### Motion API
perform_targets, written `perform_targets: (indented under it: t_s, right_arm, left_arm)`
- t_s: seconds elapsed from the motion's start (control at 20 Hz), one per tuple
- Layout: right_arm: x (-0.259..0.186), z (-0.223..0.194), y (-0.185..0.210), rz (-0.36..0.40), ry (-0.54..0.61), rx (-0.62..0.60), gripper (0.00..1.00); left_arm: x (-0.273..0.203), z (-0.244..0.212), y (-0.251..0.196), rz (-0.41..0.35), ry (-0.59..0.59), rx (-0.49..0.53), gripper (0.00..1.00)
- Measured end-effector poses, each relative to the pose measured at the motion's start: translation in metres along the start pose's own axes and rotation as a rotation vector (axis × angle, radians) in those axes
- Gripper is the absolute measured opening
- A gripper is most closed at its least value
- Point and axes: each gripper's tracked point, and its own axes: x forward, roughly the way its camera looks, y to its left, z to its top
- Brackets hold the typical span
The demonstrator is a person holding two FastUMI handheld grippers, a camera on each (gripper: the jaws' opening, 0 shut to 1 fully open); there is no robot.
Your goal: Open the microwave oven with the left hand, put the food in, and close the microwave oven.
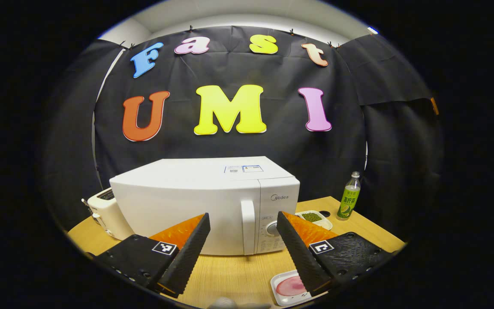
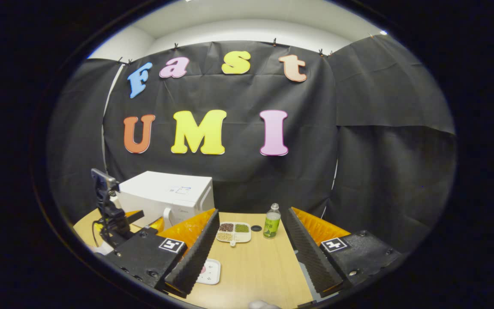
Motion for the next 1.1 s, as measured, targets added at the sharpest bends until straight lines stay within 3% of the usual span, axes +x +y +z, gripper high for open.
perform_targets:
  t_s: [0.3,0.4,0.45,0.5,0.55,0.6,0.65,0.7,0.75,0.8,1.0,1.05,1.1]
  right_arm:
    - [-0.003,-0.012,-0.010,-0.023,0.049,-0.010,1.00]
    - [-0.004,-0.015,-0.014,-0.028,0.062,-0.018,1.00]
    - [-0.005,-0.016,-0.017,-0.038,0.066,-0.019,1.00]
    - [-0.007,-0.018,-0.019,-0.043,0.067,-0.019,1.00]
    - [-0.008,-0.020,-0.018,-0.044,0.070,-0.019,0.92]
    - [-0.009,-0.022,-0.017,-0.044,0.074,-0.018,0.92]
    - [-0.011,-0.023,-0.016,-0.041,0.077,-0.014,1.00]
    - [-0.011,-0.024,-0.014,-0.040,0.082,-0.005,0.92]
    - [-0.011,-0.024,-0.012,-0.037,0.086,0.008,0.92]
    - [-0.012,-0.025,-0.008,-0.029,0.090,0.021,1.00]
    - [-0.013,-0.022,-0.001,-0.018,0.092,0.028,1.00]
    - [-0.013,-0.021,0.001,-0.017,0.092,0.026,1.00]
    - [-0.012,-0.020,0.003,-0.017,0.093,0.026,1.00]
  left_arm:
    - [0.053,-0.035,-0.003,0.024,0.047,-0.034,0.93]
    - [0.060,-0.035,0.000,0.042,0.045,-0.036,0.86]
    - [0.062,-0.037,-0.003,0.030,0.049,-0.044,0.77]
    - [0.063,-0.037,-0.005,0.025,0.054,-0.045,0.80]
    - [0.065,-0.040,-0.001,0.037,0.059,-0.039,0.43]
    - [0.062,-0.039,-0.005,0.022,0.064,-0.036,0.32]
    - [0.066,-0.043,-0.005,0.027,0.065,-0.016,0.28]
    - [0.066,-0.044,-0.005,0.031,0.066,-0.002,0.27]
    - [0.064,-0.043,-0.004,0.032,0.066,-0.002,0.26]
    - [0.063,-0.042,-0.004,0.031,0.062,-0.020,0.25]
    - [0.062,-0.042,-0.006,0.002,0.061,-0.069,0.15]
    - [0.061,-0.042,-0.005,0.006,0.064,-0.065,0.02]
    - [0.060,-0.042,-0.005,0.010,0.060,-0.048,0.08]
